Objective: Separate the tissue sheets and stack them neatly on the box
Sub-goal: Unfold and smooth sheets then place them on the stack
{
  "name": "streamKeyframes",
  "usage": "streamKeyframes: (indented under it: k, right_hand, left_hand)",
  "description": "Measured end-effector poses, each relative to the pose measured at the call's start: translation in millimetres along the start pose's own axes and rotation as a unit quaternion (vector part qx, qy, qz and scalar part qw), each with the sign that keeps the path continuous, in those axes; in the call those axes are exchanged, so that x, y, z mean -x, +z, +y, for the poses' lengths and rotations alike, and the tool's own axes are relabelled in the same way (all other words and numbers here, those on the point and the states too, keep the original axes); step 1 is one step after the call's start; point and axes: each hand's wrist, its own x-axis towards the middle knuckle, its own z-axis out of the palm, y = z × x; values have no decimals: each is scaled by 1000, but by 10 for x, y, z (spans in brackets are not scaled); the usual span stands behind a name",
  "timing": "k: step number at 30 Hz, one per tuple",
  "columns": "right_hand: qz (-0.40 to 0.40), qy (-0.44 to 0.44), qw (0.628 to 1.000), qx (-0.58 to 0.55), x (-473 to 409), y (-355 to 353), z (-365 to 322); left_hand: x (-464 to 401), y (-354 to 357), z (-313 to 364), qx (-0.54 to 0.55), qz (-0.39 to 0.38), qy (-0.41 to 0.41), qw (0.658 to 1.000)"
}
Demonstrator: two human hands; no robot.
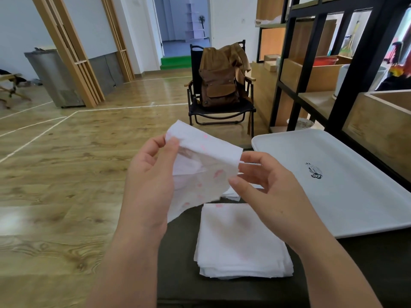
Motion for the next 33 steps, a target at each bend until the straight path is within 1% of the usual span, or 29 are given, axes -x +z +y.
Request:
streamKeyframes:
  k: [3, 9, 13, 16, 19, 22, 25, 28, 33]
  right_hand:
    - [7, -29, 999, -35, 14, 9, -57]
    - [27, -18, 996, -77, 48, 15, -129]
    - [41, 13, 994, -99, 35, -2, -94]
    - [67, 11, 994, -80, 14, -14, -70]
    - [93, -4, 993, -78, 10, -36, -62]
    - [88, -27, 992, -89, 24, -64, -77]
    - [77, -48, 992, -86, 22, -80, -78]
    - [67, -53, 994, -66, 26, -74, -83]
    - [80, -59, 994, -35, 30, -81, -107]
  left_hand:
    - [35, 21, 41, 14, -13, -9, 1000]
    - [56, 33, -23, -103, 21, 44, 993]
    - [42, 18, -47, -145, 20, 66, 987]
    - [28, -44, -16, -155, -41, 72, 985]
    - [33, -87, 17, -184, -117, 99, 971]
    - [24, -102, -4, -212, -149, 79, 963]
    - [-2, -123, -54, -251, -141, 61, 956]
    - [-21, -129, -96, -258, -130, 53, 956]
    - [-22, -109, -104, -291, -96, 84, 948]
